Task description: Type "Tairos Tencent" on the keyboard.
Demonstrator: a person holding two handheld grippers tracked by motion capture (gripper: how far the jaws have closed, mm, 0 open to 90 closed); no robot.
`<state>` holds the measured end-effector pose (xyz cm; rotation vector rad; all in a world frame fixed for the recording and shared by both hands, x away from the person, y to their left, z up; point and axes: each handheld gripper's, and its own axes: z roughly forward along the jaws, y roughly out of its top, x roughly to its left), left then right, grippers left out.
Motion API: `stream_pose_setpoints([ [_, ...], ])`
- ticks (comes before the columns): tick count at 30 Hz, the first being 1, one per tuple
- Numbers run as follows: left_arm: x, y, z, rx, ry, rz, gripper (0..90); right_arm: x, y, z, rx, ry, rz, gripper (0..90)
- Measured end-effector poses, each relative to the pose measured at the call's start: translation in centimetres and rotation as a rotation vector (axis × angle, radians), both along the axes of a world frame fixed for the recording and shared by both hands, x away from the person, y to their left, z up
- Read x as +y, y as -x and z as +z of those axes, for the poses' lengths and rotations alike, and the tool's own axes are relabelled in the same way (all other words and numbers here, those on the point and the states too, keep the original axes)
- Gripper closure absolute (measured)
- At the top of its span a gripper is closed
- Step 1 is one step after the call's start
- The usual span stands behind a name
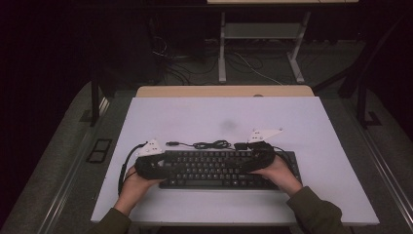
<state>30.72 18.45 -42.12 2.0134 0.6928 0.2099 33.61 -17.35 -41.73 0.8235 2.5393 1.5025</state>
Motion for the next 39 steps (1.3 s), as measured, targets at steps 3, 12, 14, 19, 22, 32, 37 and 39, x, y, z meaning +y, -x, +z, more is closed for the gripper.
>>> stream_pose_setpoints([
  [3,0.5,0.1,-0.2,0.009,-0.008,0.009,59.4,0.0,0.0,-0.1,-0.001,-0.001,-0.002,22.0],
  [12,1.5,-0.1,-0.3,0.03,-0.03,0.031,89.5,-0.2,0.1,0.0,-0.003,-0.003,-0.003,21.7],
  [14,1.5,-0.1,-0.4,0.035,-0.035,0.03,89.5,-0.3,0.1,0.0,-0.004,-0.004,-0.004,21.7],
  [19,1.1,0.0,-0.5,0.047,-0.062,0.014,89.6,-0.4,0.0,0.0,-0.004,-0.011,-0.009,21.5],
  [22,0.9,-0.1,-0.7,0.057,-0.079,0.005,89.6,-0.4,0.0,0.0,-0.007,-0.007,-0.011,21.3],
  [32,0.4,-0.2,-1.3,0.072,-0.118,-0.013,89.6,-0.3,0.1,0.0,-0.008,-0.01,-0.013,20.3],
  [37,0.5,-0.2,-1.4,0.078,-0.114,-0.006,89.6,-0.3,0.1,0.0,-0.008,-0.008,-0.016,20.3],
  [39,0.5,-0.2,-1.4,0.079,-0.113,-0.006,89.6,-0.3,0.1,0.0,-0.008,-0.006,-0.016,20.3],
])
